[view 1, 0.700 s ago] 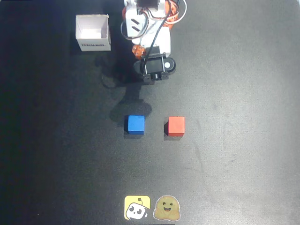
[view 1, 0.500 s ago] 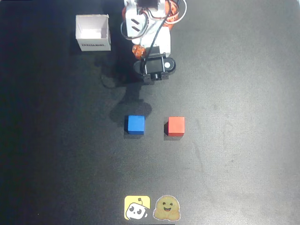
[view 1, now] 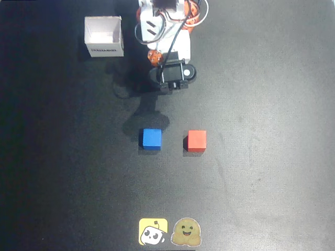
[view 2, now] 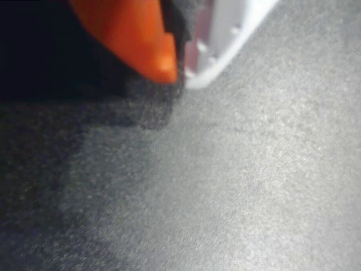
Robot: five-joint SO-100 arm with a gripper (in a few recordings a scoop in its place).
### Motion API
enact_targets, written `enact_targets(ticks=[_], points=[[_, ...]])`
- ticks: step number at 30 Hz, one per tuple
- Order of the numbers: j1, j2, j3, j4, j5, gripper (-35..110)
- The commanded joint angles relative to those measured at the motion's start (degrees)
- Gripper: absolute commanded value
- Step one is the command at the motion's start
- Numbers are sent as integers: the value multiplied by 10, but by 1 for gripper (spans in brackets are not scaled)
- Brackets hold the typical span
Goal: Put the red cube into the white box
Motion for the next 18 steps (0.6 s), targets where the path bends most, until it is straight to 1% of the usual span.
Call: enact_targets(ticks=[1, 14, 18], points=[[0, 3, -3, 3, 4, 0], [1, 3, -4, -5, -4, 0], [-7, 3, -48, 11, -6, 0]])
